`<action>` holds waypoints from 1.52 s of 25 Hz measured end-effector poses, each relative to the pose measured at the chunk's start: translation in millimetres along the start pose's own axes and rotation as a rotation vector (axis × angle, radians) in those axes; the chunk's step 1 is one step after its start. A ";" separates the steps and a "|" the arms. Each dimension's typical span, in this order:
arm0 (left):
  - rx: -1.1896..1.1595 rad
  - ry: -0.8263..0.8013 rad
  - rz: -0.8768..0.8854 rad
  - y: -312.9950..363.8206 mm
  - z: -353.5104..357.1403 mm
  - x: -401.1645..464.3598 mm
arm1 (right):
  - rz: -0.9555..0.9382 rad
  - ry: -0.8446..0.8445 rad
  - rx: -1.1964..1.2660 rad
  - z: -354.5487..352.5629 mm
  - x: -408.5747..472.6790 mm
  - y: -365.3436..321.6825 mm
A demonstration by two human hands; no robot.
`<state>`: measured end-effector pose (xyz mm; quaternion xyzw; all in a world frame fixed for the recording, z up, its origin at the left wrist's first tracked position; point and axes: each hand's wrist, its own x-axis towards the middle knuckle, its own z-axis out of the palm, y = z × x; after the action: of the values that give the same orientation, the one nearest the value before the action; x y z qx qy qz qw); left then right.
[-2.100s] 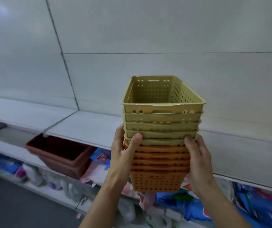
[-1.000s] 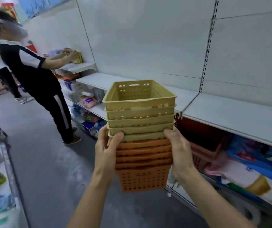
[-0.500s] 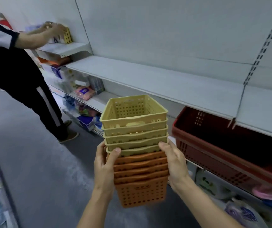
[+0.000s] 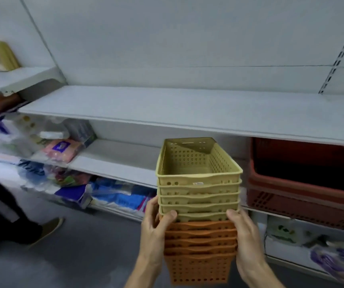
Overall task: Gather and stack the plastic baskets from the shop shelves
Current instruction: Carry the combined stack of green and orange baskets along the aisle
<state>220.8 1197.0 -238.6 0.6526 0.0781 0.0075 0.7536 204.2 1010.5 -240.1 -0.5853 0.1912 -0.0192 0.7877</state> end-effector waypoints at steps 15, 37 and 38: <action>0.138 -0.490 -0.001 -93.9 9.9 135.1 | -0.183 0.233 -0.118 -19.7 97.5 92.5; 1.327 -0.070 0.942 -99.3 165.6 191.3 | -0.511 0.408 -1.428 -119.4 153.8 32.4; 1.353 -0.093 0.925 -97.3 165.2 187.2 | -0.490 0.400 -1.441 -117.9 150.7 31.0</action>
<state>417.9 1041.5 -332.1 0.9318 -0.2426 0.2416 0.1205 299.6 874.1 -339.3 -0.9627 0.1600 -0.1686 0.1382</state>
